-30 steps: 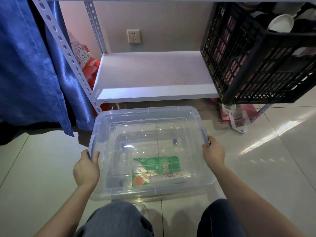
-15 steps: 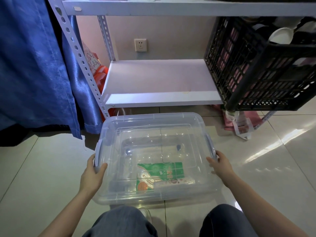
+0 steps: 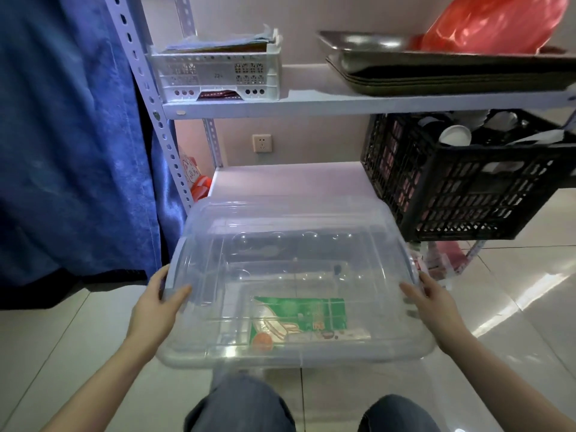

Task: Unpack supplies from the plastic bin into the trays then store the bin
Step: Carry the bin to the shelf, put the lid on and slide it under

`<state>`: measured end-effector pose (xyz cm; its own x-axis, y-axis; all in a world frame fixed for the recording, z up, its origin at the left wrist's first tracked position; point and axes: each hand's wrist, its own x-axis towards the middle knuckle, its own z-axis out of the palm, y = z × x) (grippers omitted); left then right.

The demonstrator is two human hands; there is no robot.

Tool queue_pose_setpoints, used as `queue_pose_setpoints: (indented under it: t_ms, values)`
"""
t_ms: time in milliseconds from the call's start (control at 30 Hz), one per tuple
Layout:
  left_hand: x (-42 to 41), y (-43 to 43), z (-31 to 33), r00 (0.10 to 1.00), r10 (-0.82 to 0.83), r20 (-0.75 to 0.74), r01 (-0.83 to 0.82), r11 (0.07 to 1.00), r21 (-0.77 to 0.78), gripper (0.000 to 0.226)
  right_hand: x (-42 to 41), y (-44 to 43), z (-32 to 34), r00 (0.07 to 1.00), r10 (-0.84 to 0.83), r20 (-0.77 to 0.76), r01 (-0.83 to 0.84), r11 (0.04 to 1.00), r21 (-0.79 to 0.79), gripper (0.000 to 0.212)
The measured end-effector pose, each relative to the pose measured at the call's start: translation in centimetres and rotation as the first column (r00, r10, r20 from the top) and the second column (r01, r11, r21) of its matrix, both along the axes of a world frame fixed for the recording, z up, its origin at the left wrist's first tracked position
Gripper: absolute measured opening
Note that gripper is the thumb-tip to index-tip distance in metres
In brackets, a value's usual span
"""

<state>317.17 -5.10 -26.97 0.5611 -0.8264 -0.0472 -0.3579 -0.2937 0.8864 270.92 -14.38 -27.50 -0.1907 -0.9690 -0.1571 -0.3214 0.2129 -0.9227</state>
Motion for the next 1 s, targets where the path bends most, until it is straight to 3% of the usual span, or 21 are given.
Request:
queue_pose_setpoints:
  t_ms: [67, 267, 500, 667, 800, 900, 1000]
  values:
    - [-0.1, -1.0, 2.5, 1.000, 0.001, 0.004, -0.001, 0.998, -0.059, 0.043, -0.1, -0.9, 2.6, 1.000, -0.012, -0.017, 0.011, 0.998, -0.060, 0.025]
    - [-0.3, -4.9, 9.0, 0.999, -0.031, 0.017, 0.033, 0.989, -0.148, 0.036, 0.0, -4.8, 9.6, 0.992, -0.094, -0.081, 0.073, 0.970, -0.230, 0.021]
    - [0.6, -12.0, 11.8, 0.996, -0.069, -0.048, 0.058, 0.978, -0.199, 0.043, 0.7, -9.6, 13.0, 0.998, -0.033, 0.056, 0.044, 0.978, -0.203, 0.060]
    - [1.6, -16.4, 10.8, 0.992, -0.072, -0.105, 0.053, 0.984, -0.171, 0.048, 2.5, -13.2, 12.4, 0.999, -0.046, -0.001, 0.045, 0.979, -0.200, 0.053]
    - [2.9, -20.4, 11.3, 0.987, -0.080, -0.136, 0.054, 0.981, -0.189, 0.045, 4.0, -17.3, 12.0, 0.989, -0.150, -0.018, 0.144, 0.972, -0.184, 0.047]
    - [3.4, -22.7, 12.3, 0.997, -0.081, 0.017, 0.083, 0.982, -0.171, 0.049, 5.1, -20.1, 12.8, 0.983, -0.174, -0.065, 0.160, 0.971, -0.175, 0.045]
    - [2.4, -23.5, 12.5, 0.921, -0.149, 0.361, 0.164, 0.986, -0.009, 0.057, 5.9, -22.8, 13.1, 0.977, -0.180, -0.119, 0.162, 0.976, -0.142, 0.044]
